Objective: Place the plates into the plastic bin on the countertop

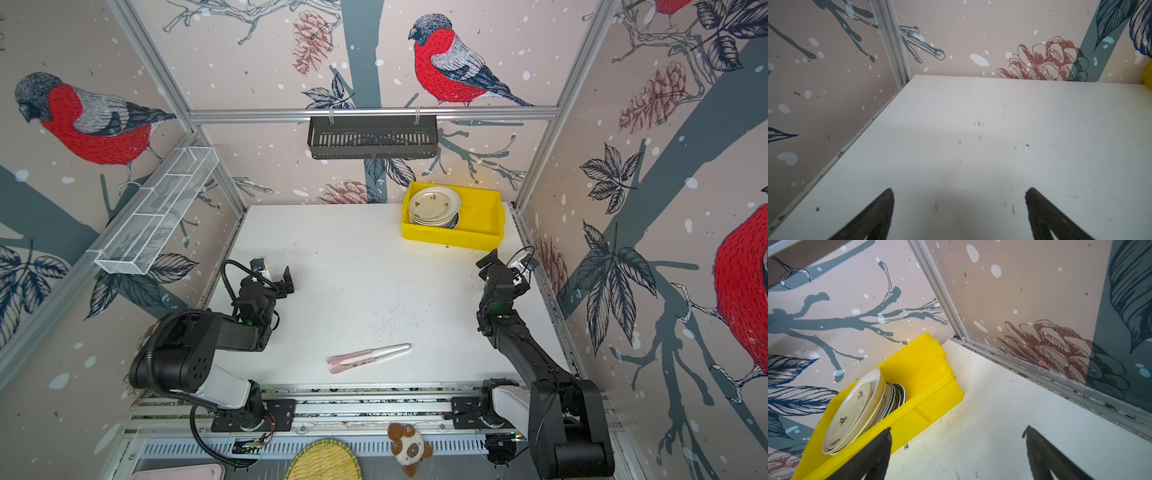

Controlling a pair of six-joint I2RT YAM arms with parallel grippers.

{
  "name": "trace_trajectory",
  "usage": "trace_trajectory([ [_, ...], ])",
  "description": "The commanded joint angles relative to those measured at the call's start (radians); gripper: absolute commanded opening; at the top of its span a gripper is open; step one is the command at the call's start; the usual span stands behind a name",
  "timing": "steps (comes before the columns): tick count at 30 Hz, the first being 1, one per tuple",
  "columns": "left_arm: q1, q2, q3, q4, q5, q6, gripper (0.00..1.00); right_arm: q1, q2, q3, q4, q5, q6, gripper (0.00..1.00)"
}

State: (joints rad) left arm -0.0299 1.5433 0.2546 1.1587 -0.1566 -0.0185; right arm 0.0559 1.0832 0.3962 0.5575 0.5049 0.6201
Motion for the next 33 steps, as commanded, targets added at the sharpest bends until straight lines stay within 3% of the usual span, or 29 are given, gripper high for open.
trace_trajectory([
  [1,0.002,0.006,-0.009,0.114,0.043,0.016,0.97,-0.001,-0.025,-0.076,0.186,0.052,-0.046,1.0],
  [4,0.004,0.009,-0.018,0.136,0.046,0.018,0.97,-0.001,-0.029,-0.136,0.307,0.095,-0.129,1.0],
  [9,-0.009,0.01,-0.018,0.139,0.022,0.024,0.97,-0.002,-0.016,-0.115,0.26,0.159,-0.227,1.0],
  [16,-0.028,0.012,-0.023,0.151,-0.021,0.035,0.97,-0.036,0.092,-0.152,0.325,0.125,-0.226,1.0],
  [18,-0.028,0.012,-0.023,0.151,-0.02,0.035,0.97,-0.05,0.109,-0.109,0.265,0.09,-0.228,1.0],
  [22,-0.029,0.012,-0.023,0.152,-0.02,0.035,0.98,-0.057,0.096,-0.138,0.322,0.007,-0.275,0.99],
  [24,-0.028,0.012,-0.023,0.151,-0.02,0.035,0.98,-0.057,0.096,-0.166,0.35,0.018,-0.309,0.99],
  [26,-0.028,0.012,-0.023,0.15,-0.021,0.035,0.98,-0.077,0.14,-0.17,0.349,0.054,-0.272,1.0],
  [28,-0.028,0.012,-0.023,0.15,-0.02,0.035,0.97,-0.109,0.185,-0.138,0.308,0.007,-0.245,1.0],
  [33,-0.029,0.012,-0.023,0.15,-0.021,0.035,0.98,-0.112,0.28,-0.104,0.361,-0.023,-0.286,1.0],
])
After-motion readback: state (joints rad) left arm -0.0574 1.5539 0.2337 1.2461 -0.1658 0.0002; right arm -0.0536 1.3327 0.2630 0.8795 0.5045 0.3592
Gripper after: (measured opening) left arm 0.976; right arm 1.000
